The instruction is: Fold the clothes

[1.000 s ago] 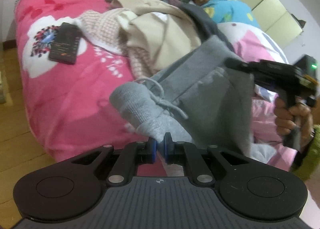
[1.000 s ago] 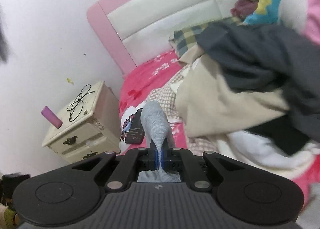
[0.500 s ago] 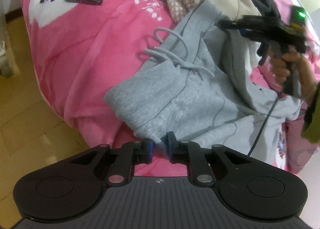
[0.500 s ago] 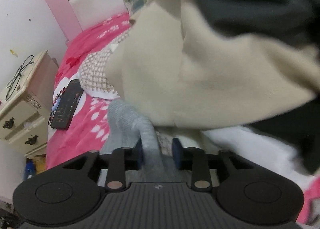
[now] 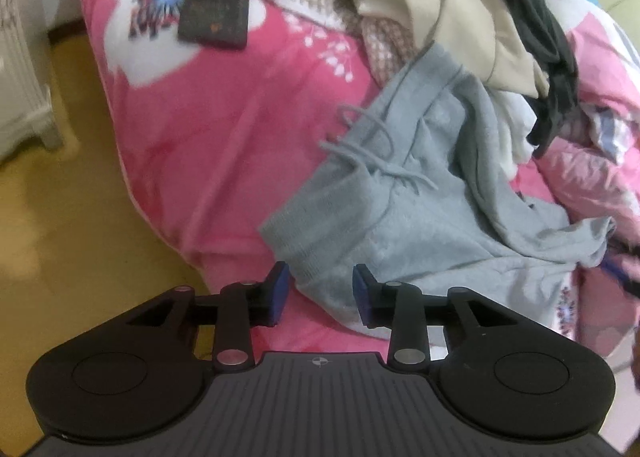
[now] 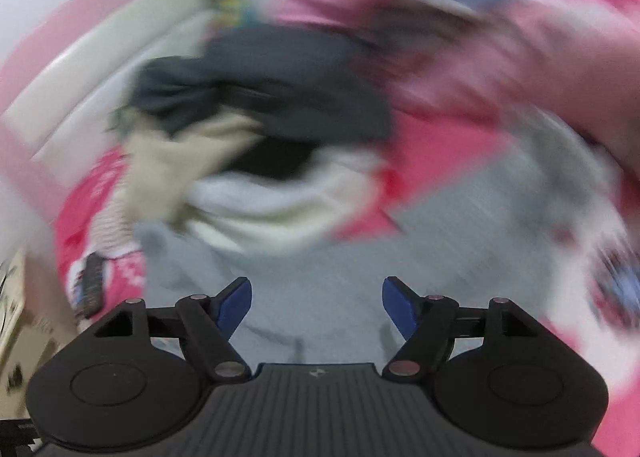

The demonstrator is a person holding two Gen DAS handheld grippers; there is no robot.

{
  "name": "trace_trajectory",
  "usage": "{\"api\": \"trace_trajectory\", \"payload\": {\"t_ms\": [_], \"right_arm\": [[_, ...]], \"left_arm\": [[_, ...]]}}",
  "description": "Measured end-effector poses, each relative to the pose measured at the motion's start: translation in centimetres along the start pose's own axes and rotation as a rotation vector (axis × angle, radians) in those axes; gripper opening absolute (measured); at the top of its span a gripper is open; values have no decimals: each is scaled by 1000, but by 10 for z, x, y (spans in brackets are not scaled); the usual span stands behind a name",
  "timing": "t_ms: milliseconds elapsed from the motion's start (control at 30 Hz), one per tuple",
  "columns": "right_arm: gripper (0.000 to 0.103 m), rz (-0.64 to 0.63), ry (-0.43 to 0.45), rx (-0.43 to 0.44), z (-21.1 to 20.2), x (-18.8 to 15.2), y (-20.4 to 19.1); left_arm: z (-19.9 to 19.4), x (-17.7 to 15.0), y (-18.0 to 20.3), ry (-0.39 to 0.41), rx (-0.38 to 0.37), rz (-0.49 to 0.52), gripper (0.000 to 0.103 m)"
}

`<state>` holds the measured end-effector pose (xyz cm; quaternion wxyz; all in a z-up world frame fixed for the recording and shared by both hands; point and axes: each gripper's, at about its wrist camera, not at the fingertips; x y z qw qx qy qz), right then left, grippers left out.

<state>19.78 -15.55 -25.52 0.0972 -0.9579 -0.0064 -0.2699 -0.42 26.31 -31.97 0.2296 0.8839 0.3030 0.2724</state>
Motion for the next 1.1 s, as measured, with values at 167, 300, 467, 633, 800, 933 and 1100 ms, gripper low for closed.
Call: {"api": "trace_trajectory", "payload": {"t_ms": [167, 300, 467, 633, 800, 933, 1100], "right_arm": [[77, 281, -81, -53, 9, -33, 90], [78, 506, -141, -87, 19, -58, 162], [79, 571, -143, -92, 59, -47, 203], [77, 415, -126, -54, 106, -18, 200], [50, 278, -127, -24, 150, 8, 190], [7, 255, -93, 38, 143, 17, 184], [6, 343, 4, 104, 69, -3, 184]], "left_arm": [[16, 5, 50, -32, -67, 219, 39], [58, -5, 106, -143, -183, 396, 53], [114, -32, 167, -218, -229, 594, 54], [154, -51, 203, -224, -192, 693, 54], [171, -54, 206, -213, -115, 704, 55], [177, -51, 202, -214, -64, 679, 54], [181, -47, 194, -226, -39, 646, 54]]}}
Point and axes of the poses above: each gripper's, at about its wrist camera, not at the fingertips, and z roughly the way its jaws point, y to its right, x to its top, and after that the axes turned 10 degrees about -x, right-handed
